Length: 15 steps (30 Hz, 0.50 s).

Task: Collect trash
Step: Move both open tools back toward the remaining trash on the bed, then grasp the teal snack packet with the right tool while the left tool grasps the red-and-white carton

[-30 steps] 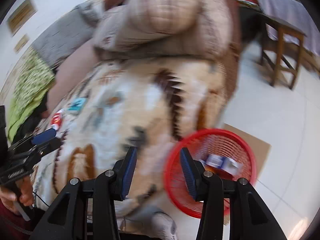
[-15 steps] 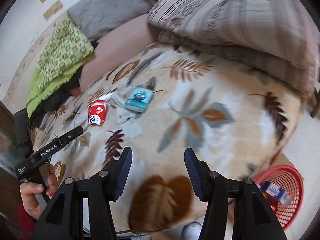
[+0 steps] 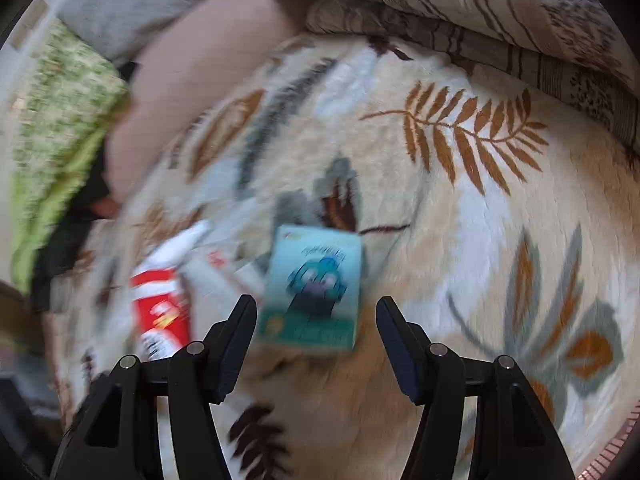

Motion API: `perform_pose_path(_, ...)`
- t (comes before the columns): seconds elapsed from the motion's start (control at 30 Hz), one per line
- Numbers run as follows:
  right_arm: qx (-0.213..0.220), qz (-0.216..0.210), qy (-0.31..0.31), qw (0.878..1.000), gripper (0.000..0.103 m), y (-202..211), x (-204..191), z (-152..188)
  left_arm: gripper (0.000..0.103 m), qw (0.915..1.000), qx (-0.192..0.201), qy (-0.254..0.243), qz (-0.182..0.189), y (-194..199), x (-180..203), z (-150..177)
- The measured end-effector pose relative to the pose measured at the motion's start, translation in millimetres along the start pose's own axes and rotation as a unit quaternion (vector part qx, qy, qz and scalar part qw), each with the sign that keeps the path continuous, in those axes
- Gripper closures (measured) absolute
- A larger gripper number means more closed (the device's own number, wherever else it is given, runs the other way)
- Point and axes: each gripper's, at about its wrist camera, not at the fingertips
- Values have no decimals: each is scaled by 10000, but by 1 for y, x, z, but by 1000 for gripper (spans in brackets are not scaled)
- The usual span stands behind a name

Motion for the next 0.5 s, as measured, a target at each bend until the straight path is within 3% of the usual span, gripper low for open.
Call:
perform_pose_path(0.1,-129,-153,-182,9996,38,-19,-2,-3,29,10000,-31,-11,31,-8,1,-5)
perform_pose_path(0.13,-167,-180,-194,9995,51,-23,-4,-1,29,10000,-33,-25,37,-10,1,-6)
perform_pose_path(0.23,-19,-210,-209,9996,64,-18,-5,9,28,9999,-124,-102,12,-23,9,-10)
perform_pose_path(0.3,128,-252,-256,9993,66,-8,-2,14,28,9997,-162,-166,-44,-30,15,-12)
perform_pose_path(0.43,650,-124,-120,9977,66,27,0,32,28,9961,-290,-715,-421,-54,36,-17)
perform_pose_path(0.5,692,-337,-270,9967,66,37,7,41,28,9904,-398,-942,-927,-69,41,-17)
Point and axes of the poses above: each gripper's, at about its wrist camera, not at the fingertips, and y roughly against the way its jaws point, x to its right, z to its underside, and after that the axes turned 3 degrees about z, right-handed
